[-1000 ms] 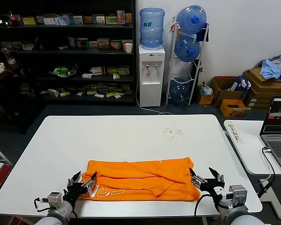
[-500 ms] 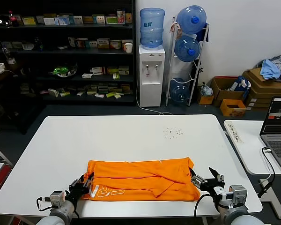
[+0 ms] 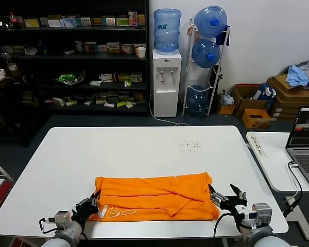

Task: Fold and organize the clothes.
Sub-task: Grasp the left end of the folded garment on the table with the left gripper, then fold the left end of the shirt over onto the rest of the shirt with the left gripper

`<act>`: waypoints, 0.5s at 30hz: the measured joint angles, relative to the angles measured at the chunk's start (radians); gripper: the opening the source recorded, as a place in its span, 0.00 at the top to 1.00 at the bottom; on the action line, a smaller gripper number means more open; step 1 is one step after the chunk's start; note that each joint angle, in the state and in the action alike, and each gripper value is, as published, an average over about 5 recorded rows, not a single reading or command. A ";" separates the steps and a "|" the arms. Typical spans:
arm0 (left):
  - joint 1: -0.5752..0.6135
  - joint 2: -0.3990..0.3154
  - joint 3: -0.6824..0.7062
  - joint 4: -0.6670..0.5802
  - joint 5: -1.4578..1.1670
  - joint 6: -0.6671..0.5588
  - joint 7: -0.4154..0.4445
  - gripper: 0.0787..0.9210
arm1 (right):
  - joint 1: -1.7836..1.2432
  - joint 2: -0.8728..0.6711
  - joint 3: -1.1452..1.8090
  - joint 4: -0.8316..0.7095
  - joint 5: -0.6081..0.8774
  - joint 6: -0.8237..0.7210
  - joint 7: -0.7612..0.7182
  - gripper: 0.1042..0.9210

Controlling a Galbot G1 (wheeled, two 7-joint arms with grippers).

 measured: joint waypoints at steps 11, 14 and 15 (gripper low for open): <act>0.045 0.048 -0.105 -0.030 0.086 -0.004 0.033 0.96 | 0.038 0.010 -0.032 -0.021 -0.003 0.002 0.000 0.12; 0.059 0.075 -0.151 -0.022 0.111 -0.001 0.044 0.96 | 0.053 0.015 -0.043 -0.028 -0.005 0.004 -0.002 0.12; 0.064 0.086 -0.167 -0.017 0.118 0.000 0.047 0.96 | 0.058 0.017 -0.047 -0.030 -0.007 0.005 -0.003 0.12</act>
